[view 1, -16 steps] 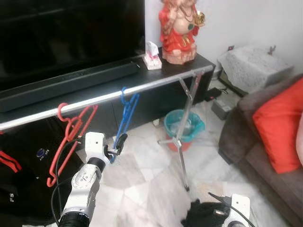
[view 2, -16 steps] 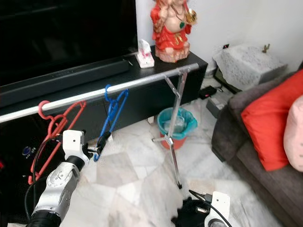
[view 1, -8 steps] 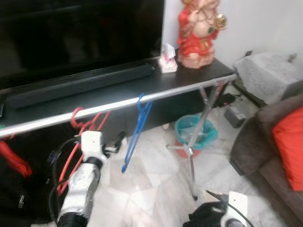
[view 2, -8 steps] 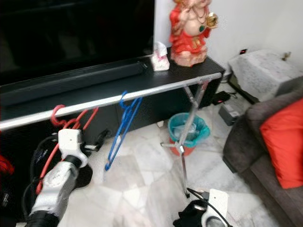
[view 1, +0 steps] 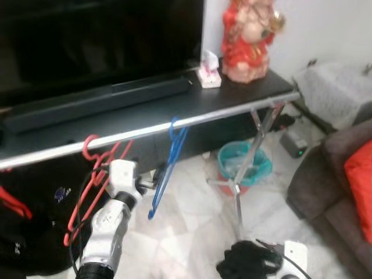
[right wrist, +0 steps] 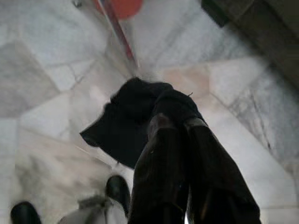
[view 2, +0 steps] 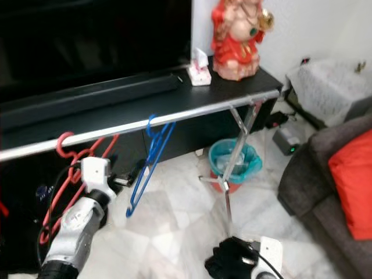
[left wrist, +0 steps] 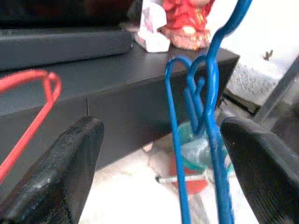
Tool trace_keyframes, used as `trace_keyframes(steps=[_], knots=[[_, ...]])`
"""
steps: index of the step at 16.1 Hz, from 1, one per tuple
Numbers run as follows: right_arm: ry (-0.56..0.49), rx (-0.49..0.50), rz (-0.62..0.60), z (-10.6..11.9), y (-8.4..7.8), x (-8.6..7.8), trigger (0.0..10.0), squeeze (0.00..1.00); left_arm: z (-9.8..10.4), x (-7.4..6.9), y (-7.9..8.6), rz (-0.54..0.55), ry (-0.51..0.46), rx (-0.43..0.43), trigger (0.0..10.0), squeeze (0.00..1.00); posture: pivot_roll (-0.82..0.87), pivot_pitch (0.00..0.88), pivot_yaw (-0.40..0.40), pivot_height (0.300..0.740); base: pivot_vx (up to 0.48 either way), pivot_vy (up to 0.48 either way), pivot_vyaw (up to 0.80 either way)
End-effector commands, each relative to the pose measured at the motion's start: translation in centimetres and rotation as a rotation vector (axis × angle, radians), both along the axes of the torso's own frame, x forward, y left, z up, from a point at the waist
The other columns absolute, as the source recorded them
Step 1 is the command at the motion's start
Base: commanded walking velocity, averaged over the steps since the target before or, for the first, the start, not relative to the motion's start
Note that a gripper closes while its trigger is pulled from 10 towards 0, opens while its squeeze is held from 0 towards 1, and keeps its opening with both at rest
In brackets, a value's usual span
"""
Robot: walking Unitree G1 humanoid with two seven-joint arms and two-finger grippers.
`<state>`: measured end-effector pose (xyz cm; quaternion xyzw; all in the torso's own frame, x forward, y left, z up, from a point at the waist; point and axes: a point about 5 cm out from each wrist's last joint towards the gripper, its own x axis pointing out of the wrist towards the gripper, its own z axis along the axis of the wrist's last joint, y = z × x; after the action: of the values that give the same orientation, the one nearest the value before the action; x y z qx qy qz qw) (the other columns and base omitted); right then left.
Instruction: Hang hanger
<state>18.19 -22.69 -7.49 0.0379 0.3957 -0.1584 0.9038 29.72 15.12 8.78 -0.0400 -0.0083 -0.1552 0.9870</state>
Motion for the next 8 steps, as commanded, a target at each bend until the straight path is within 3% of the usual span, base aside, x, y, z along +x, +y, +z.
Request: trace_keyframes(steps=[1,4,8], knots=[[-0.006,0.004,0.007,0.0,0.3,0.2,10.0,0.0,0.2,-0.1,0.2,-0.026,0.008,0.0,10.0,0.0,-0.16,0.054,-0.02,0.74,0.0,0.0,0.0],[-0.005,0.002,0.007,0.0,0.3,0.2,10.0,0.0,1.1,0.5,-1.4,-0.1,-0.006,-0.017,10.0,0.0,-0.17,0.053,-0.021,0.74,0.0,0.0,0.0],[-0.009,0.0,0.007,0.1,0.3,0.3,10.0,0.0,0.6,2.3,-2.9,-0.132,0.06,0.02,10.0,0.0,-0.18,0.054,-0.02,0.74,0.0,0.0,0.0]])
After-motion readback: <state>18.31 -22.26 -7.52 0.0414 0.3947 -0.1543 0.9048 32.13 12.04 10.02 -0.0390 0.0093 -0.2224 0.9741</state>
